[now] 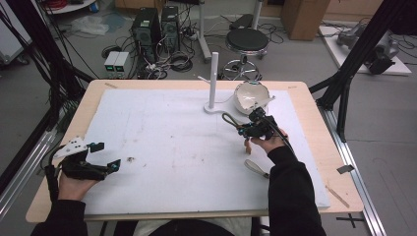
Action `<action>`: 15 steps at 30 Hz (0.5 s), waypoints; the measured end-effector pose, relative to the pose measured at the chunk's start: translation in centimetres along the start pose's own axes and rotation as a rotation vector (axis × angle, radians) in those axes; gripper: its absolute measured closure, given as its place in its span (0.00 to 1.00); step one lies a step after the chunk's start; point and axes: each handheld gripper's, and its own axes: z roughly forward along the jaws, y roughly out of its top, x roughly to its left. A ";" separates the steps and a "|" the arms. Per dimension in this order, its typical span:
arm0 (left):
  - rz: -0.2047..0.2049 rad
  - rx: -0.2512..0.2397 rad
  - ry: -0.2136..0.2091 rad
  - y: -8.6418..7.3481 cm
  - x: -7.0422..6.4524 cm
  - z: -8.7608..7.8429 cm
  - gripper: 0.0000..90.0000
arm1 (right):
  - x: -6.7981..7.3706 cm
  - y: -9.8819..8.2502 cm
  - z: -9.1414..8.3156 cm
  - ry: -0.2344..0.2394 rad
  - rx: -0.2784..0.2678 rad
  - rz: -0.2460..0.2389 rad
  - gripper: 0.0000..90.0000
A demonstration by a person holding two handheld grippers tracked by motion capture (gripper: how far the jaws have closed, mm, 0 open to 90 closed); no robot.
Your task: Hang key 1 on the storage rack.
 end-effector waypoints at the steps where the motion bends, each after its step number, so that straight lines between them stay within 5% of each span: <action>1: 0.000 0.000 0.000 0.0 0.0 0.0 0.02 | 0.1 0.3 -0.3 0.002 -0.009 -0.003 0.85; 15: -0.005 -0.004 -0.001 0.0 0.0 0.0 0.02 | 1.2 3.4 -2.2 0.023 -0.087 -0.022 0.85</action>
